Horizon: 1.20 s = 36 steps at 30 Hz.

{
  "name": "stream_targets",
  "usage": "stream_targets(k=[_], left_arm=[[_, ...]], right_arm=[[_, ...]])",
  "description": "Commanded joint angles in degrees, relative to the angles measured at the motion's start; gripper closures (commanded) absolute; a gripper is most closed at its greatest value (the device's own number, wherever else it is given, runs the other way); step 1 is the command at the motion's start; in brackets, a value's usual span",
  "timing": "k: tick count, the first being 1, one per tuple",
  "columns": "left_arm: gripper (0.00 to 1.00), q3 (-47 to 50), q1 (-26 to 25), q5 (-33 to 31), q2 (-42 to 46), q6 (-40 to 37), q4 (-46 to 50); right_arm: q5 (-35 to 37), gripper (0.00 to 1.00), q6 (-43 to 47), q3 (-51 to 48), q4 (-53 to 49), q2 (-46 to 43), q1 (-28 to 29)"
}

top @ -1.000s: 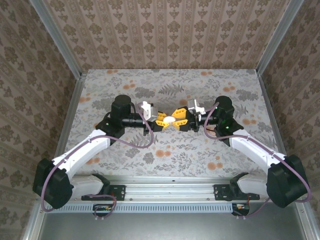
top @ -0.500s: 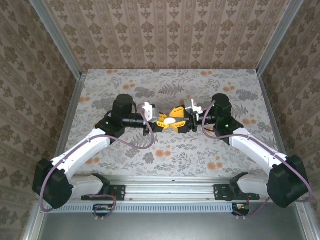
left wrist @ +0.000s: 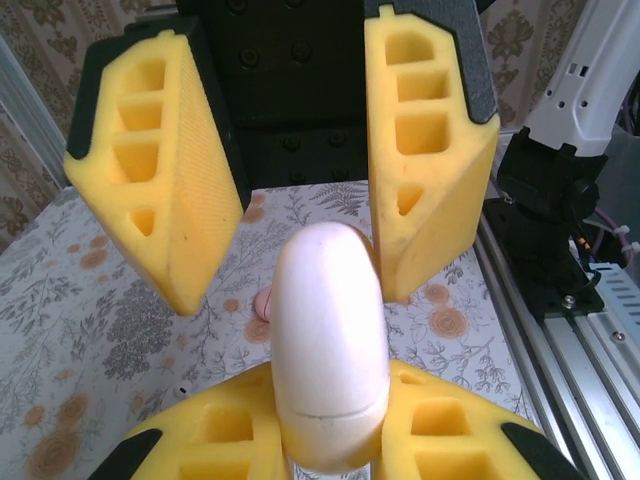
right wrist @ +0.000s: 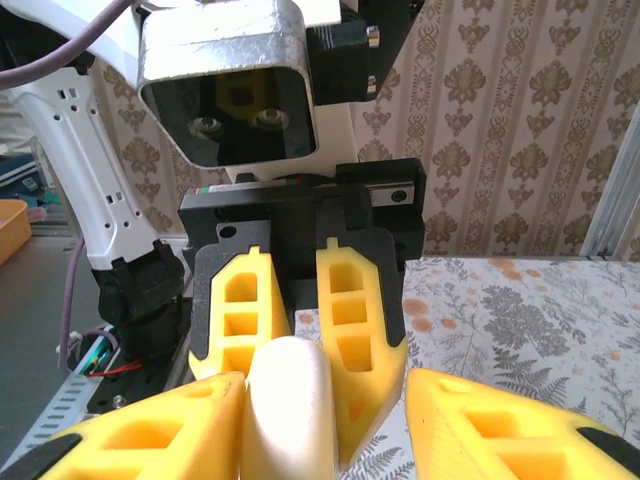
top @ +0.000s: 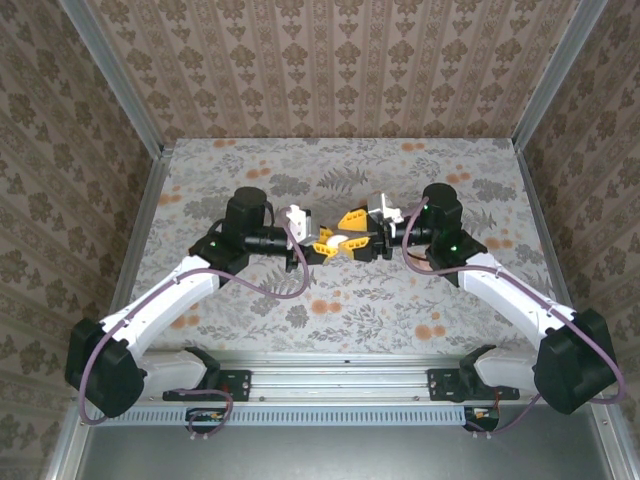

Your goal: Insert the wireless bluetooth earbuds into the charging case

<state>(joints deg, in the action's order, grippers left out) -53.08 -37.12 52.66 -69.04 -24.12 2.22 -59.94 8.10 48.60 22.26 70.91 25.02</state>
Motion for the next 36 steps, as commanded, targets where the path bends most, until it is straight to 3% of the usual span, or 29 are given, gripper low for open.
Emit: stream_targets(k=[1, 12, 20, 25, 29, 36], left_arm=[[0.91, -1.26, -0.84, 1.74, 1.09, -2.24, 2.35], [0.92, -0.29, -0.35, 0.52, 2.66, -2.42, 2.30], [0.93, 4.12, 2.56, -3.06, 5.17, 2.11, -3.22], [0.93, 7.91, 5.06, -6.97, 6.69, 8.37, -8.50], [0.94, 8.61, 6.47, -13.81, 7.46, 11.37, -7.13], [0.94, 10.78, 13.39, -19.07, 9.88, 18.41, -6.88]], right_arm=[[3.94, 0.54, -1.58, 2.89, 1.16, 1.32, -0.41], [6.86, 0.54, -3.89, 4.25, 0.99, 2.99, -3.08], [8.17, 0.52, -8.28, 5.98, -0.66, 2.03, -3.82], [14.05, 0.51, -11.32, 11.76, -12.95, 1.63, -3.83], [20.38, 0.50, -14.45, 16.44, -22.80, 2.68, -3.70], [32.15, 0.50, -23.48, 26.57, -38.63, 10.68, -1.24]])
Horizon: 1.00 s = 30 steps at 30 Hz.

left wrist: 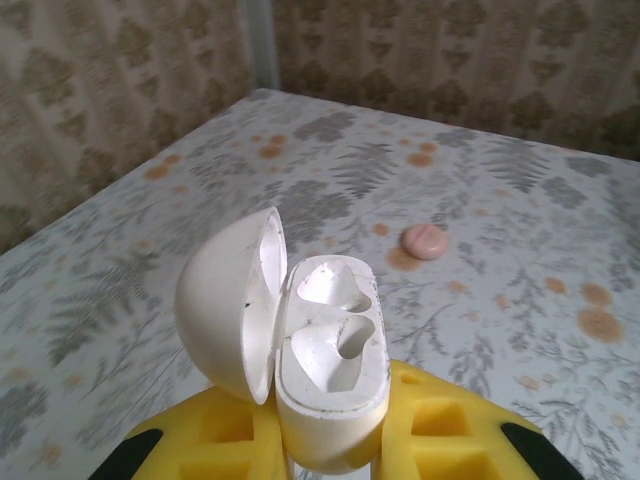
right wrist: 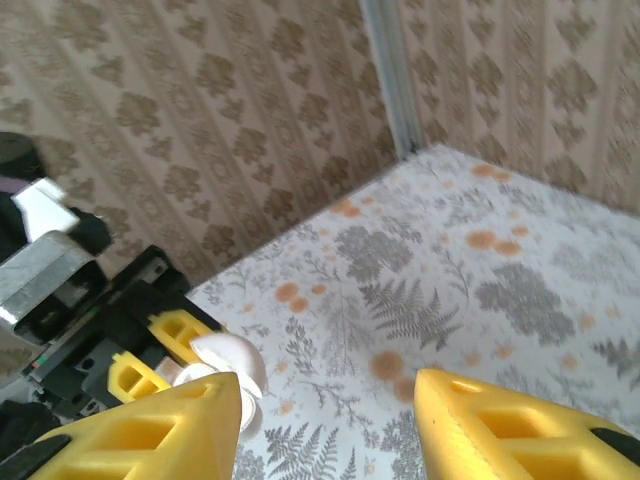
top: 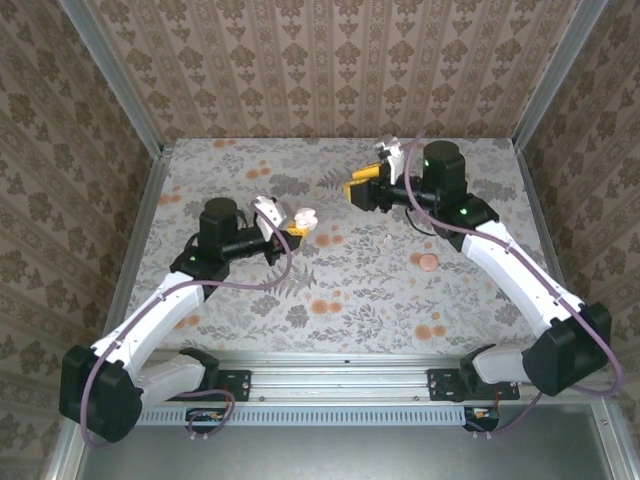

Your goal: Insert the wireless bluetooth earbuds into the charging case

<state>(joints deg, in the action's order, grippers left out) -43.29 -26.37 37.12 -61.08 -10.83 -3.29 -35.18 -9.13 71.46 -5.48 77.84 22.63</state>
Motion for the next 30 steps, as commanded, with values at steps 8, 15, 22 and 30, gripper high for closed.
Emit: stream_targets(k=[8, 15, 22, 30], left_arm=[[0.95, 0.85, 12.62, -10.18, 5.66, 13.24, 3.47], [0.95, 0.73, 22.68, -9.38, 6.83, 15.62, 8.67], [0.95, 0.23, 27.99, -11.67, 7.76, 13.81, 13.06], [0.95, -0.76, 30.60, -12.79, 7.80, 10.19, 16.36]], right_arm=[[23.47, 0.45, -29.70, 7.41, -12.83, 9.57, 6.14], [33.12, 0.47, -51.92, 17.54, -23.64, 19.03, 10.81], [36.67, 0.48, -71.96, 27.66, -30.93, 29.08, 15.59], [33.89, 0.66, -89.54, 37.44, -34.18, 42.65, 19.83]])
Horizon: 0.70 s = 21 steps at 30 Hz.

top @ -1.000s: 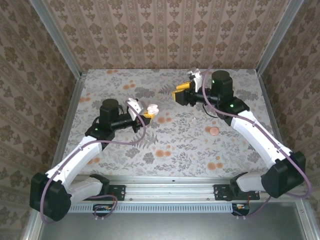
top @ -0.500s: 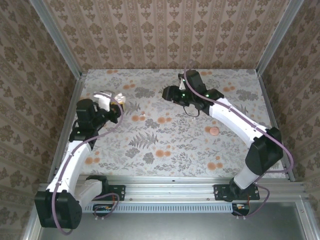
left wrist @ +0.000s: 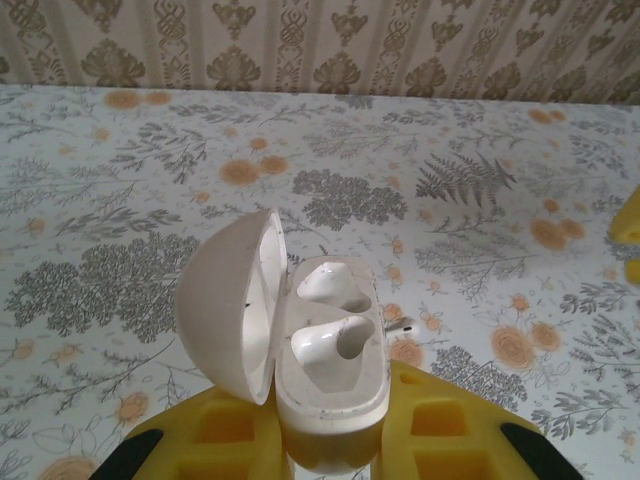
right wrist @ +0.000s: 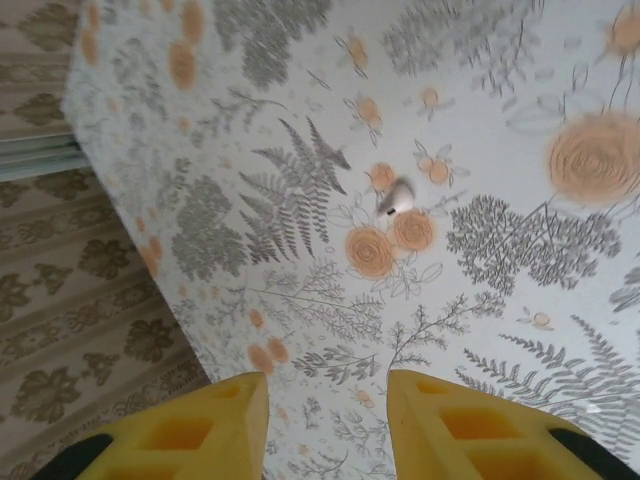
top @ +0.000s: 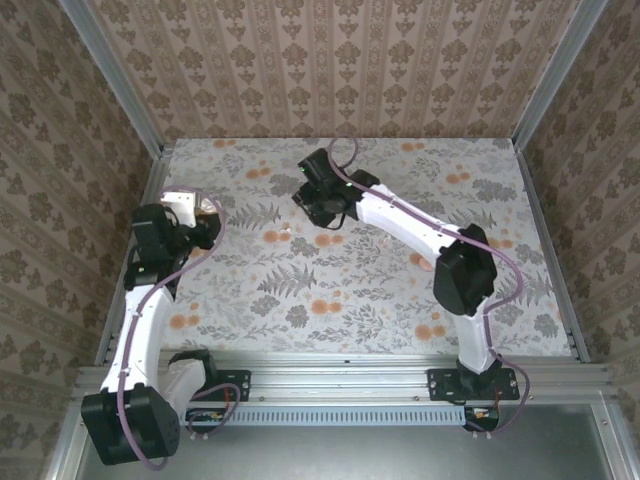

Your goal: Insert the wireless bluetooth earbuds into the charging case

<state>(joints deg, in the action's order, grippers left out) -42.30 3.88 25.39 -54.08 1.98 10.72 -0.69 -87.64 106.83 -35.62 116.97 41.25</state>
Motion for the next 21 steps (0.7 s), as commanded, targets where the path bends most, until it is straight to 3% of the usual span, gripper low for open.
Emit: stream_targets(k=[1, 14, 21], left_arm=[[0.95, -1.90, 0.19, -1.73, 0.80, -2.88, 2.69], [0.94, -1.55, -0.55, -4.38, 2.08, -3.22, 4.57], [0.94, -1.02, -0.98, -4.38, 1.71, -2.30, 3.72]], right_arm=[[-0.25, 0.66, -12.24, 2.34, -3.66, 4.49, 1.68], [0.25, 0.64, -17.56, 22.05, -12.51, 22.26, 3.15], [0.43, 0.63, -17.94, 25.71, -12.53, 26.20, 1.66]])
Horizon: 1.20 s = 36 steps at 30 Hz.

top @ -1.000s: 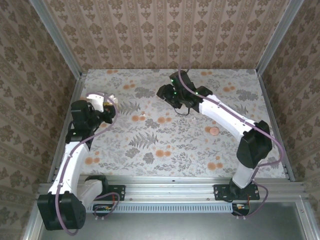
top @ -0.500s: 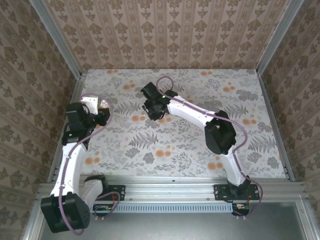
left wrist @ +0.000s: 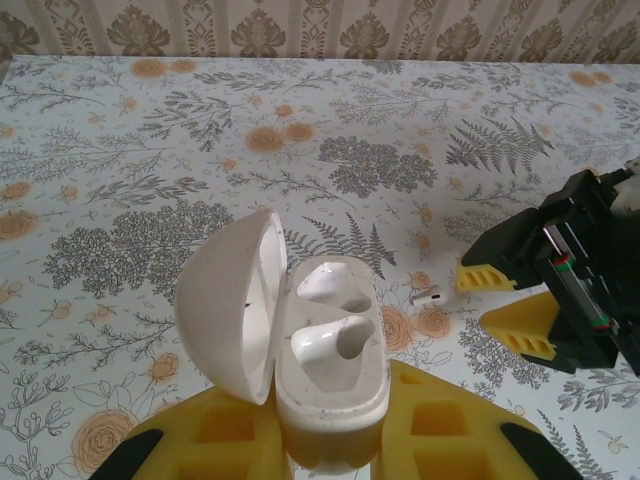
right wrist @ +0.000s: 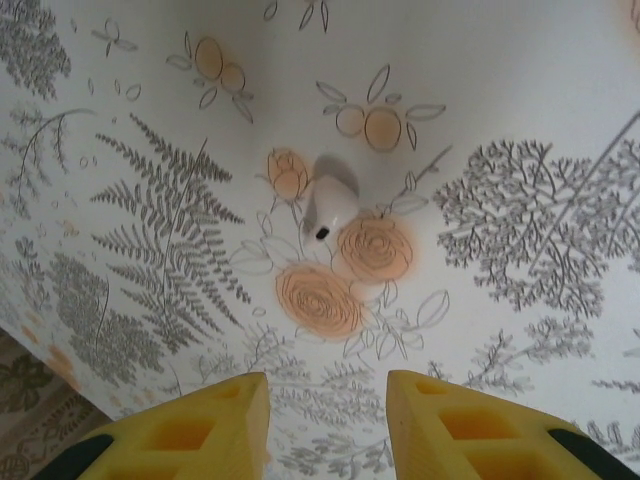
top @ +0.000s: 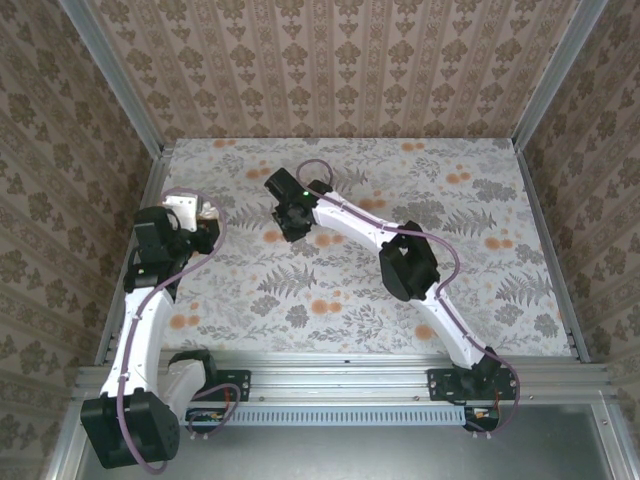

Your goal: Insert the wireless bluetooth earbuds into the charging case

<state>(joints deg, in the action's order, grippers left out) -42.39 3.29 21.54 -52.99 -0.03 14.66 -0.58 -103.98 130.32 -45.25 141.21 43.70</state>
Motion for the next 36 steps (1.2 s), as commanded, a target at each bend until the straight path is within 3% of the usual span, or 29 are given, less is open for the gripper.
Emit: stream_targets(k=[1, 23, 36], left_arm=[[0.94, -0.85, -0.39, -0.53, 0.50, -0.24, -0.37], [0.94, -1.13, 0.28, -1.24, -2.10, -1.91, -0.59], [0.94, -1.36, 0.58, -1.72, -2.19, -2.37, -0.03]], right_arm=[[0.15, 0.63, -1.61, 2.52, -2.80, 2.49, -0.98], [-2.85, 0.61, -3.78, 8.90, -1.35, 9.89, -2.68], [-3.99, 0.70, -4.69, 9.16, -0.30, 11.11, -2.66]])
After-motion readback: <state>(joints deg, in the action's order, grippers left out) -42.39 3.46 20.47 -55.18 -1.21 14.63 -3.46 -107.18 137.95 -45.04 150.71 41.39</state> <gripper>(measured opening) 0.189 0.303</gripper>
